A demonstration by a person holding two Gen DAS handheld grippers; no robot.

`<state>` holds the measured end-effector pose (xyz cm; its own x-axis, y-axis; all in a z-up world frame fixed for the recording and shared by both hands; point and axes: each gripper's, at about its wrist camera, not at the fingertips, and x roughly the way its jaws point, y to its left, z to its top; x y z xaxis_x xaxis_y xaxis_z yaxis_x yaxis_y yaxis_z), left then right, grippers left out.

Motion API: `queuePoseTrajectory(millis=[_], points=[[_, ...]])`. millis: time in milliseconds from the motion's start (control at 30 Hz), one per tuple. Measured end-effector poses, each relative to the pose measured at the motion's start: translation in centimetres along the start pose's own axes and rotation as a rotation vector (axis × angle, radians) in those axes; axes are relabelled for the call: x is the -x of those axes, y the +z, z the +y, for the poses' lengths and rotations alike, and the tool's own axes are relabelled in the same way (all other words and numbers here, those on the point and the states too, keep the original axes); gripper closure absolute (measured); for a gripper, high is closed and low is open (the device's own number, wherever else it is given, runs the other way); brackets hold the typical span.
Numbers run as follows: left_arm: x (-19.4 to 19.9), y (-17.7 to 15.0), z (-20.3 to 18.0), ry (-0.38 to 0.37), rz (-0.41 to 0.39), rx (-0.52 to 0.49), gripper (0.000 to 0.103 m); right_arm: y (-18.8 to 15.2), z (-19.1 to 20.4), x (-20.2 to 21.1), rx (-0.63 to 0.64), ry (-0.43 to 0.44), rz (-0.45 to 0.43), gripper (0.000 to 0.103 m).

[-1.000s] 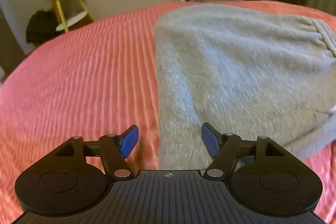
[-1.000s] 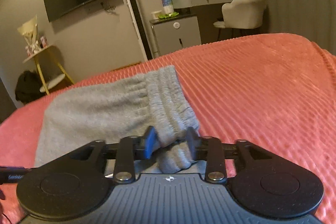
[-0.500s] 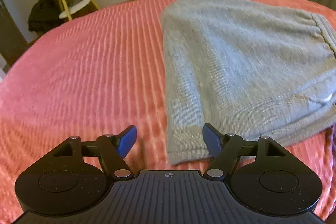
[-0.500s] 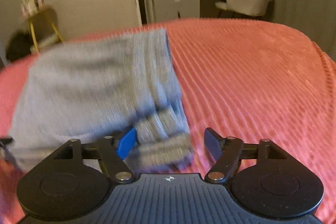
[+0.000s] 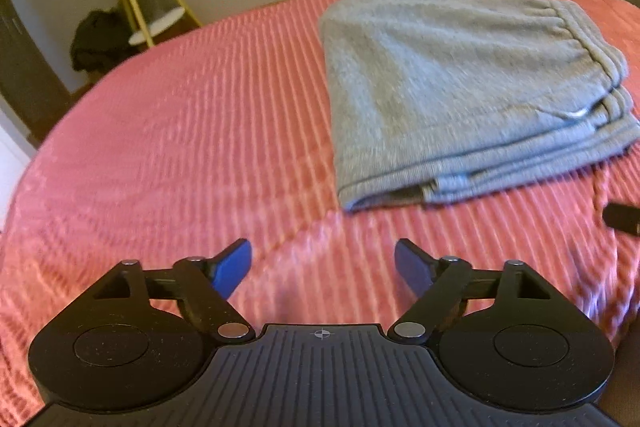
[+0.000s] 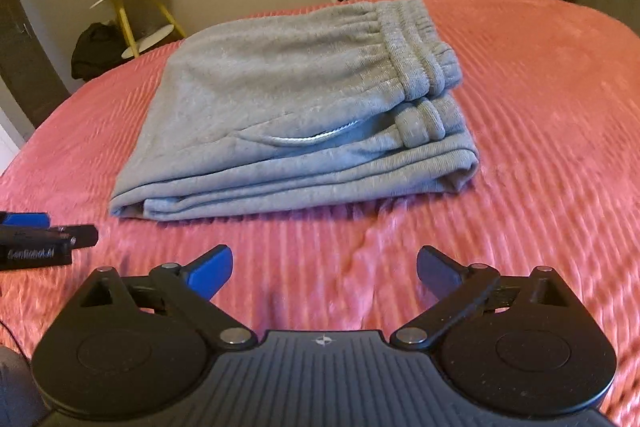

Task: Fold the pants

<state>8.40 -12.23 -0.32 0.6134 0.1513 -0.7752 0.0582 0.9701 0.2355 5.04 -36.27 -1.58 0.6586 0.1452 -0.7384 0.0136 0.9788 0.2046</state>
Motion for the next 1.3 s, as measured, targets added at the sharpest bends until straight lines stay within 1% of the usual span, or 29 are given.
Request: queuePoseTrajectory(millis=[67,133,267,367,433,533,600,633,767,900,1000,1100,1300], points=[[0.7,-1.1,-0.1,-0.006,-0.026,-0.001,0.008,-0.7,0.5,1.1,0.001,-0.029,-0.054,0.004],[1.0,-2.5,-0.2,-0.016,-0.045,0.002,0.008,-1.1,1.0,2.1,0.015,-0.036,-0.089,0.004],[1.2,-5.7,-0.4,0.003,-0.062,0.041,0.008,-1.3,1.4,2.5,0.069,-0.042,-0.079,0.004],[1.5,-7.2,0.0,-0.037,-0.061,0.063,0.008,-1.5,1.9,3.3,0.100,-0.052,-0.099,0.004],[1.9,-7.4,0.5,-0.075,-0.066,0.077,0.008,-1.7,2.2,3.4,0.117,-0.053,-0.067,0.004],[2.4,-7.4,0.8,-0.145,-0.076,0.091,0.008,-2.1,2.5,2.6,0.103,-0.037,0.043,0.004],[2.4,-7.7,0.6,-0.156,-0.067,0.082,0.008,-2.3,2.5,2.2,0.086,-0.005,0.104,0.004],[2.4,-7.9,0.5,-0.158,-0.062,0.076,0.008,-2.4,2.5,2.3,0.078,0.012,0.118,0.004],[2.6,-8.2,0.5,-0.164,-0.057,0.079,0.008,-3.0,2.8,2.6,0.069,0.025,0.115,0.004],[2.5,-8.1,0.6,-0.153,-0.070,0.092,0.008,-2.9,3.4,2.2,0.086,-0.006,0.116,0.004],[2.0,-7.9,0.6,-0.150,-0.093,0.089,0.008,-2.6,3.8,1.9,0.109,-0.043,0.086,0.004],[1.2,-7.3,0.2,-0.141,-0.120,0.070,0.008,-2.0,3.5,1.7,0.107,-0.072,0.031,0.004],[-0.6,-5.6,-0.5,-0.149,-0.143,0.018,0.008,-0.9,3.2,0.8,0.088,-0.093,-0.062,0.004]])
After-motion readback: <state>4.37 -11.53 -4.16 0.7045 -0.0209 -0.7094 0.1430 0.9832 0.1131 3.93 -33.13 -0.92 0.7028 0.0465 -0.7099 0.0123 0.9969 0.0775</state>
